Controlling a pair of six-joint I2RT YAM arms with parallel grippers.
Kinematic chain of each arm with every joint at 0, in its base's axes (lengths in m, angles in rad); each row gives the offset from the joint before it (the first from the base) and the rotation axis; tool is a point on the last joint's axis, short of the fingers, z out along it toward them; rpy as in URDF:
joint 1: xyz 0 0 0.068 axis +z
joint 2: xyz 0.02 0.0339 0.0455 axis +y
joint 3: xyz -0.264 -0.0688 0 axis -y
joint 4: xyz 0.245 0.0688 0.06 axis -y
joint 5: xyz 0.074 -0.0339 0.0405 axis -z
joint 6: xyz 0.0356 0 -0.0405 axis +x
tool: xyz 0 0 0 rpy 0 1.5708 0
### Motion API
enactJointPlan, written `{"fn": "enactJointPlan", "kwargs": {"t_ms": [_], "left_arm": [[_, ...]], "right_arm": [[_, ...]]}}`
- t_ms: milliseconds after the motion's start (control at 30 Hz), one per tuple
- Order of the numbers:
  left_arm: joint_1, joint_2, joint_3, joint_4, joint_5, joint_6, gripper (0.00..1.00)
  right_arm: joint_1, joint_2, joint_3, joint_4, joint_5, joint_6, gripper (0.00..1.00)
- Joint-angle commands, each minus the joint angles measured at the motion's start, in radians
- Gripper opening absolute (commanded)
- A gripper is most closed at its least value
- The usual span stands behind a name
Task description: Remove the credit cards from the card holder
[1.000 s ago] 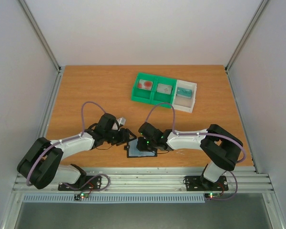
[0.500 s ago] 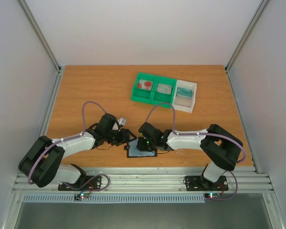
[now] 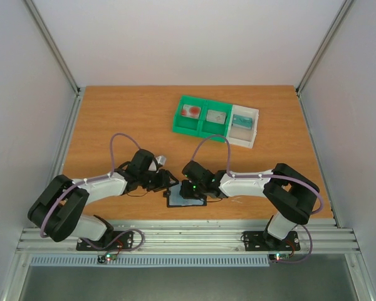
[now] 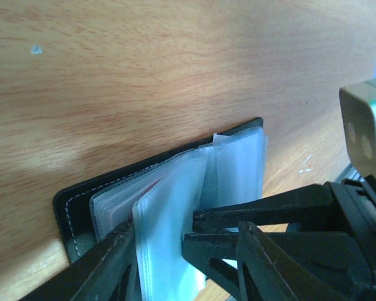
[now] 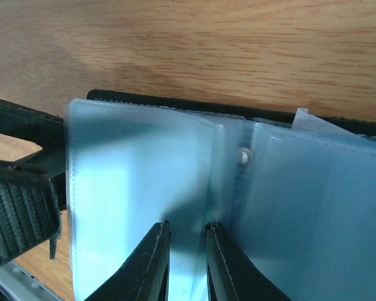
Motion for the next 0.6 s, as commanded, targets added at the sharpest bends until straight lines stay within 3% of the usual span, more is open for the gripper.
{"fn": "enactJointPlan", "kwargs": {"t_ms": [0, 333, 567], "left_arm": [[0.003, 0.010, 0.013, 0.078, 0.026, -0.011, 0.40], [0.001, -0.018, -0.029, 0.182, 0.092, -0.107, 0.11], [-0.002, -0.018, -0.025, 0.194, 0.113, -0.151, 0.08]], "right_arm": [[0.005, 0.023, -0.028, -0.015, -0.003, 0.009, 0.17], [0.005, 0.010, -0.058, 0.053, -0.014, 0.004, 0.17], [0.004, -0.034, -0.072, 0.065, -0.011, 0.004, 0.25]]}}
